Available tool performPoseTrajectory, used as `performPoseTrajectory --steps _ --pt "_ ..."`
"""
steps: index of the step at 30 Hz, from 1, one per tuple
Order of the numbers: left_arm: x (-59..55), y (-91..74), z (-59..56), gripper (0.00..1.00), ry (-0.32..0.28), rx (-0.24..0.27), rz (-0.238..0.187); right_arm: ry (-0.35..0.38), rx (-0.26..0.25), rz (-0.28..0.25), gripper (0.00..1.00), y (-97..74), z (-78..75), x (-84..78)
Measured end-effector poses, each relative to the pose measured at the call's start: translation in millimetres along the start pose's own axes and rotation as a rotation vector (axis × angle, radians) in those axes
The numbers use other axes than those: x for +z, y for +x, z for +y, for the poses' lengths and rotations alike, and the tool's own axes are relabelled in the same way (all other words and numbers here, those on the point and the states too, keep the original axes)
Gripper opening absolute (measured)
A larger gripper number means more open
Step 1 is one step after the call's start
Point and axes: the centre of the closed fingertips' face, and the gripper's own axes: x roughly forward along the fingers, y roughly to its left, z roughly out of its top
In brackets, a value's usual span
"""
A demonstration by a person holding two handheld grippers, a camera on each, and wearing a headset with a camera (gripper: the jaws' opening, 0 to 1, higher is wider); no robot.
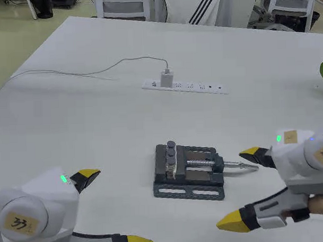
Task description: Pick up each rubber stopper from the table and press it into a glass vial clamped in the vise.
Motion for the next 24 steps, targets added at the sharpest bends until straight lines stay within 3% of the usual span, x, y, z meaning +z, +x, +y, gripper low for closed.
performPoseTrajectory --steps 2,7,15,24 --pt "0.8 -1.4 0.8 0.99 -0.005 0.007 -0.007 0.045 0.008 -0.027 0.99 -3.9 4.5 -3.2" --pt "-2.3 -2.1 -1.1 0.99 -0.003 0.013 0.008 0.103 -0.037 -0.067 0.99 -16.9 3.8 -14.0" --pt "0.6 -3.9 -1.0 0.99 -0.001 0.035 -0.011 0.159 -0.067 -0.119 0.99 -36.0 11.4 -21.5" --pt "6.1 -8.1 -1.3 0.99 0.007 0.041 -0.026 0.201 -0.11 -0.12 0.99 -53.3 19.6 -41.1"
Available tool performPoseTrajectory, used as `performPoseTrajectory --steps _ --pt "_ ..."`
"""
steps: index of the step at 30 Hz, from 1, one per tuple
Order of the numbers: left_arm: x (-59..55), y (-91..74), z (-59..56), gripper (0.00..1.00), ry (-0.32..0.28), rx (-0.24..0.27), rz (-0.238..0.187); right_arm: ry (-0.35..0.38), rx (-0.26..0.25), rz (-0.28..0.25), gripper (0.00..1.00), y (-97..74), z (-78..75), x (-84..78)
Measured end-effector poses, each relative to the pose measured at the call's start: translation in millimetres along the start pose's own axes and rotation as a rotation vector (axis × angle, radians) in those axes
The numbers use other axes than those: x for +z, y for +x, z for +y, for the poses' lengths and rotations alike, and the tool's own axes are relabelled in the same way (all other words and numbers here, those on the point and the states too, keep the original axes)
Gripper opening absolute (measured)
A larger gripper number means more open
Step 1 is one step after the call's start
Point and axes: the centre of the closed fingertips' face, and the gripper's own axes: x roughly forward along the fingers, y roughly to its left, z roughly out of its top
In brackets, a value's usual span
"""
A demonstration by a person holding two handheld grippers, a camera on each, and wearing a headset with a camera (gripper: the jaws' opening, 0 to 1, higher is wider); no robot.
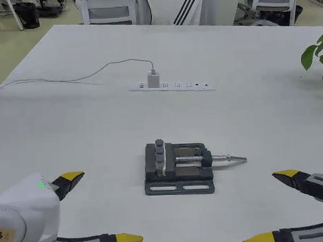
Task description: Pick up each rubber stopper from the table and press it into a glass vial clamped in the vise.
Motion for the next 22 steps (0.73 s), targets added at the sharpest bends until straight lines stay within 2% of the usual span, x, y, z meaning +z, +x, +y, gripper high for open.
performPoseTrajectory --steps 4,13,22 --pt "0.9 -1.5 1.4 0.99 0.0 0.007 -0.007 0.022 -0.015 -0.008 0.99 -5.9 3.2 -4.4" --pt "2.9 -4.5 2.9 0.99 -0.003 0.016 -0.024 0.043 -0.029 0.009 0.99 -8.4 4.7 -11.2" --pt "5.4 -0.8 1.9 0.99 -0.009 0.011 -0.037 0.038 -0.021 0.014 0.99 -5.0 14.4 -3.2"
